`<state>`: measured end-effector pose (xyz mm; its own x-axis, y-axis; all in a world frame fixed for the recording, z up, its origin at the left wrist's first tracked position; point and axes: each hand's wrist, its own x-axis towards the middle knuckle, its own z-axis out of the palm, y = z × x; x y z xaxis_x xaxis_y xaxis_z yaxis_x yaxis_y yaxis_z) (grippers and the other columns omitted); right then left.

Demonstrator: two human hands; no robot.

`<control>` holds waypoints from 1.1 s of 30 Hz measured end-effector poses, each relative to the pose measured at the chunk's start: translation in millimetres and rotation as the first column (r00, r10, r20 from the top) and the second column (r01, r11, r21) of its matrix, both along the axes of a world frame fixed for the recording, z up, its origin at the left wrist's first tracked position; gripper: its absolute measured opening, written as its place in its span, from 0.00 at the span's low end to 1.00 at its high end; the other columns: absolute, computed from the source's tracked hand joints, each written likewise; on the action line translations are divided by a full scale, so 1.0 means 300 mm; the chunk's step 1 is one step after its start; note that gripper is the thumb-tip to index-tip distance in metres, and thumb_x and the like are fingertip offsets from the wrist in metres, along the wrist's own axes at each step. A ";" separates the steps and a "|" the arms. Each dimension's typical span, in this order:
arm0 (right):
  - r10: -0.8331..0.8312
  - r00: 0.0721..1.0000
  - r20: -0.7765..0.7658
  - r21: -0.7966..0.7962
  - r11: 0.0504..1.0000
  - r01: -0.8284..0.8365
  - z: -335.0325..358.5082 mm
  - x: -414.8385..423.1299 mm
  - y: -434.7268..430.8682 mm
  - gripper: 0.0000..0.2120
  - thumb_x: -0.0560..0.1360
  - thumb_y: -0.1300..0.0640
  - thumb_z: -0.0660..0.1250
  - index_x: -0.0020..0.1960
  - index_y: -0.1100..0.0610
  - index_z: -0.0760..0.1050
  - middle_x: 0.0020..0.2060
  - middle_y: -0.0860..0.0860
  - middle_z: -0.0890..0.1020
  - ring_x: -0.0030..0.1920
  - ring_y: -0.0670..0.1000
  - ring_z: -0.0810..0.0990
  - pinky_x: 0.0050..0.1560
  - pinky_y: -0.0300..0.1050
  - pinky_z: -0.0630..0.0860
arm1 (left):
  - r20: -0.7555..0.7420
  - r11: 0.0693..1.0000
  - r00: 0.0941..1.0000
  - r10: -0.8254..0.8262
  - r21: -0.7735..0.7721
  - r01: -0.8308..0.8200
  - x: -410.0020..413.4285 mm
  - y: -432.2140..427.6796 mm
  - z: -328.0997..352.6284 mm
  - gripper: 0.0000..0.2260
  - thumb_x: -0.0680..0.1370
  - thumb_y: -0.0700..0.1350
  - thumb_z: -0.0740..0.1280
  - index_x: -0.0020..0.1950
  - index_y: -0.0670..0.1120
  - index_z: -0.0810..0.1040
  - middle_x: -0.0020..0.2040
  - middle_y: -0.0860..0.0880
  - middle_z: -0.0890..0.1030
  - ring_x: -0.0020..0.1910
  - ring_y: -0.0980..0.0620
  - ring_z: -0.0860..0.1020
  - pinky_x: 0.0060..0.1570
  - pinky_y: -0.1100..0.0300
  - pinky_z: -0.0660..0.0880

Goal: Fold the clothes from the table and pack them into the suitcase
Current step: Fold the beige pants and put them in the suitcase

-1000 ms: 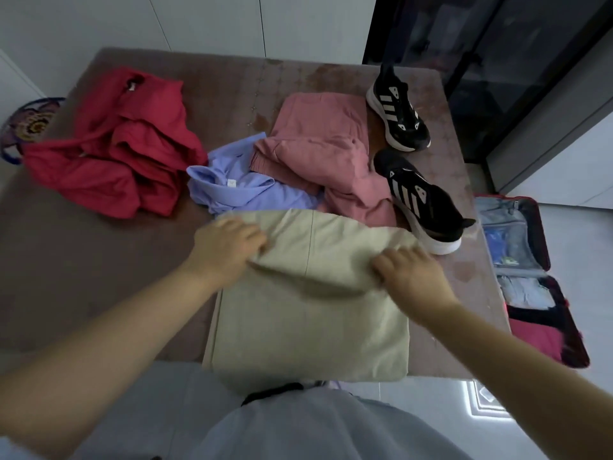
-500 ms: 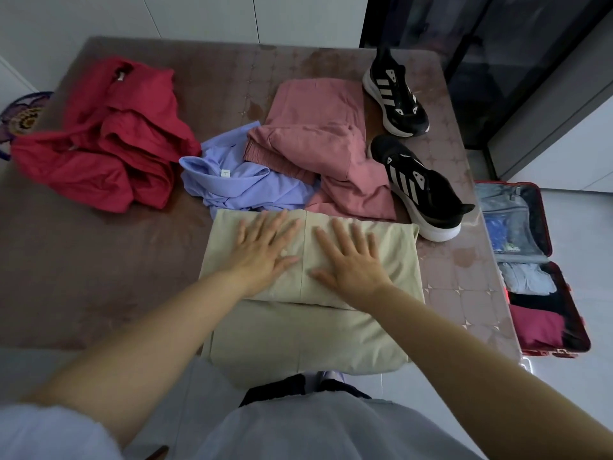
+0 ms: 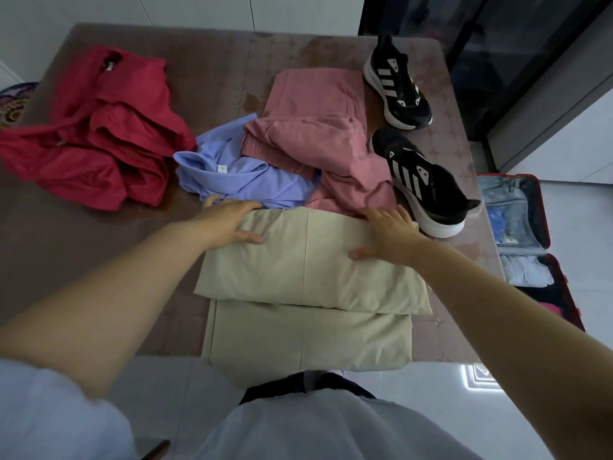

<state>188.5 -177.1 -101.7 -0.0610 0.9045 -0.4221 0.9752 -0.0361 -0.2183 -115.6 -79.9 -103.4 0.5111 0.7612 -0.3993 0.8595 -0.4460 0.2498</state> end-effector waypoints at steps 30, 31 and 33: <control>0.312 0.949 0.048 0.544 0.788 -0.287 -0.018 -0.048 -0.416 0.20 0.63 0.63 0.62 0.55 0.56 0.73 0.43 0.51 0.83 0.37 0.54 0.81 0.37 0.44 0.78 | 0.113 0.748 0.915 -0.386 0.619 0.239 -0.169 -0.383 -0.054 0.24 0.63 0.41 0.55 0.60 0.45 0.69 0.52 0.47 0.71 0.40 0.45 0.75 0.44 0.53 0.72; 0.331 0.943 0.042 0.543 0.784 -0.299 -0.029 -0.046 -0.440 0.22 0.64 0.62 0.57 0.58 0.55 0.71 0.44 0.51 0.83 0.38 0.54 0.81 0.39 0.44 0.78 | 0.100 0.749 0.911 -0.401 0.609 0.263 -0.193 -0.413 -0.070 0.27 0.64 0.42 0.56 0.63 0.45 0.69 0.52 0.47 0.73 0.42 0.46 0.74 0.50 0.53 0.70; 0.354 0.935 0.013 0.574 0.763 -0.298 -0.043 -0.040 -0.476 0.22 0.66 0.63 0.54 0.59 0.56 0.70 0.44 0.51 0.83 0.40 0.53 0.80 0.44 0.45 0.78 | 0.055 0.760 0.907 -0.417 0.568 0.315 -0.233 -0.448 -0.079 0.29 0.65 0.43 0.59 0.67 0.46 0.68 0.49 0.47 0.75 0.44 0.47 0.73 0.57 0.53 0.67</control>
